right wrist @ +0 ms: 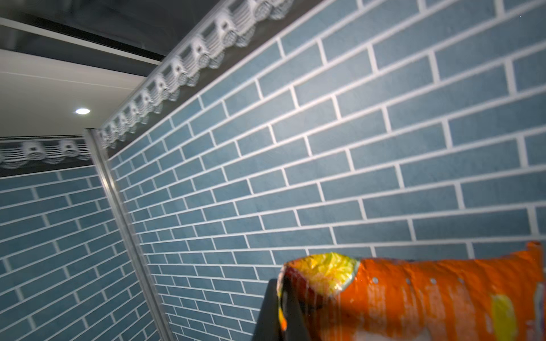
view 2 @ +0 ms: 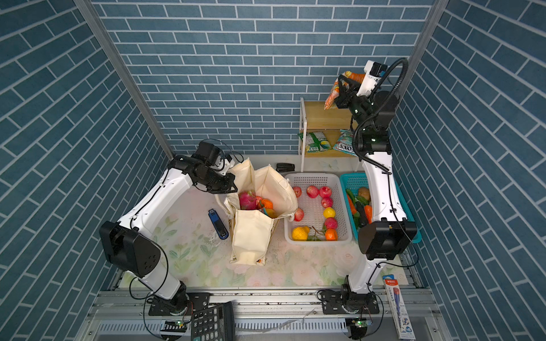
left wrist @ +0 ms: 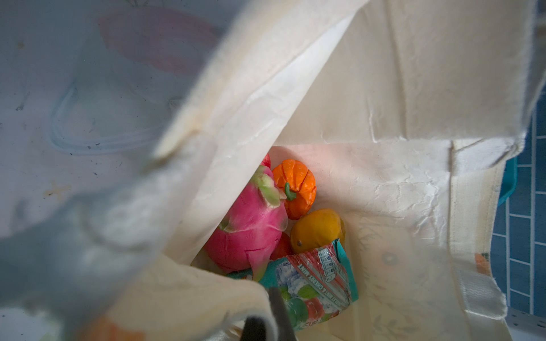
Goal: Place the food into the grocery bag and tie it
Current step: 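Lift the orange candy bag off the shelf and carry it over the cream bag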
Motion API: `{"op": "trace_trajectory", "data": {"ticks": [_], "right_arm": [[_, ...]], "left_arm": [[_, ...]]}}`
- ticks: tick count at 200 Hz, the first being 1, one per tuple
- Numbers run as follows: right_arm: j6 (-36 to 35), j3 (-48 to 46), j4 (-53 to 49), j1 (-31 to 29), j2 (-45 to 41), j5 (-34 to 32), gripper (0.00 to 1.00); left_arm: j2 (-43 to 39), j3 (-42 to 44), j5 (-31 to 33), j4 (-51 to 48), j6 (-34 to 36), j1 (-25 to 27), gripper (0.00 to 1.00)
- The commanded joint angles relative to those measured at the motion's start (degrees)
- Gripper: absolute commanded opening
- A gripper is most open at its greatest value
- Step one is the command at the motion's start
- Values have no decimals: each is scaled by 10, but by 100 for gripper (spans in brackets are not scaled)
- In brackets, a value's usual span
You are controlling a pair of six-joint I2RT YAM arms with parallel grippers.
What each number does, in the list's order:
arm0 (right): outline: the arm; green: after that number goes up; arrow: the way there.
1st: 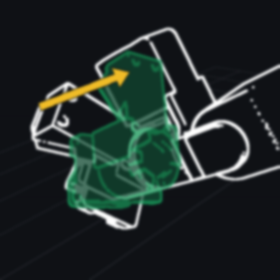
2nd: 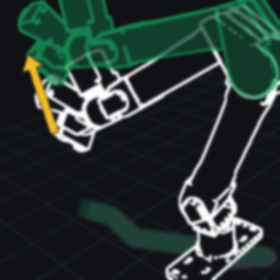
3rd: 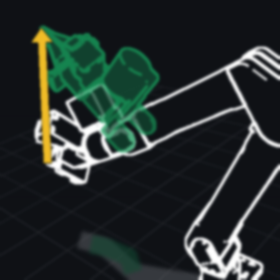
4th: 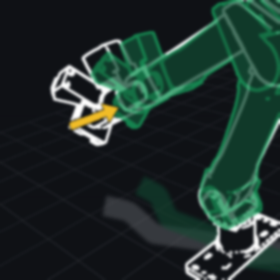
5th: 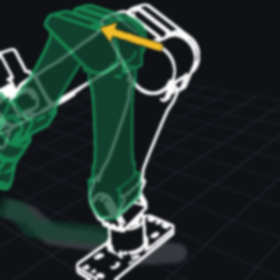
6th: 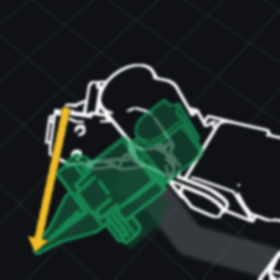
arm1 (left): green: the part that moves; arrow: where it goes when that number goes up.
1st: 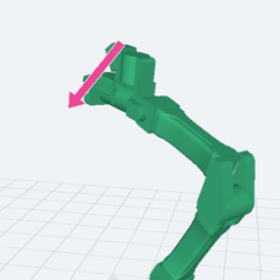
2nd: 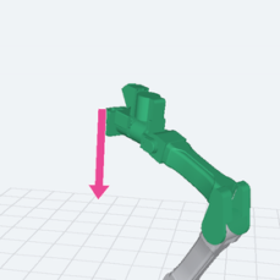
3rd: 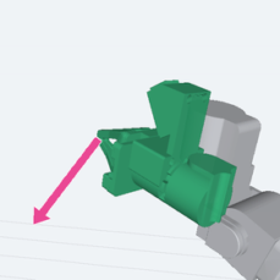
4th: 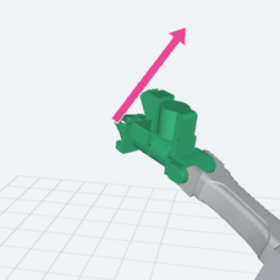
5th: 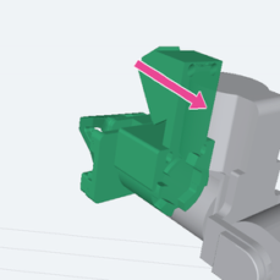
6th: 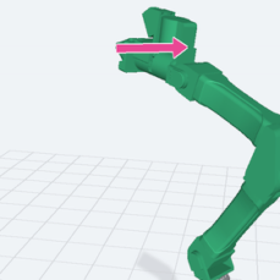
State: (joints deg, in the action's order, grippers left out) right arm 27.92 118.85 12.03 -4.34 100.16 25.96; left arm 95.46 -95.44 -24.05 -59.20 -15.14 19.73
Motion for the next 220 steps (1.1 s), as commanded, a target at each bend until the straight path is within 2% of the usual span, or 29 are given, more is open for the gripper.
{"op": "trace_trajectory", "data": {"ticks": [1,38,77,148,220], "right_arm": [[-42,-4,7,-4,-50,98,0],[-48,-31,-79,-19,-108,171,0],[-77,-76,-171,-66,-156,217,0],[-98,-237,-179,-204,-219,177,0],[-102,-294,-196,-309,-199,159,0]], "left_arm": [[-12,-9,1,-17,11,-2,5],[-13,-16,5,-29,19,-2,5],[-7,-25,4,-39,23,-2,5],[13,-68,8,-78,48,-2,5],[-7,-62,9,-79,46,-2,5]]}}
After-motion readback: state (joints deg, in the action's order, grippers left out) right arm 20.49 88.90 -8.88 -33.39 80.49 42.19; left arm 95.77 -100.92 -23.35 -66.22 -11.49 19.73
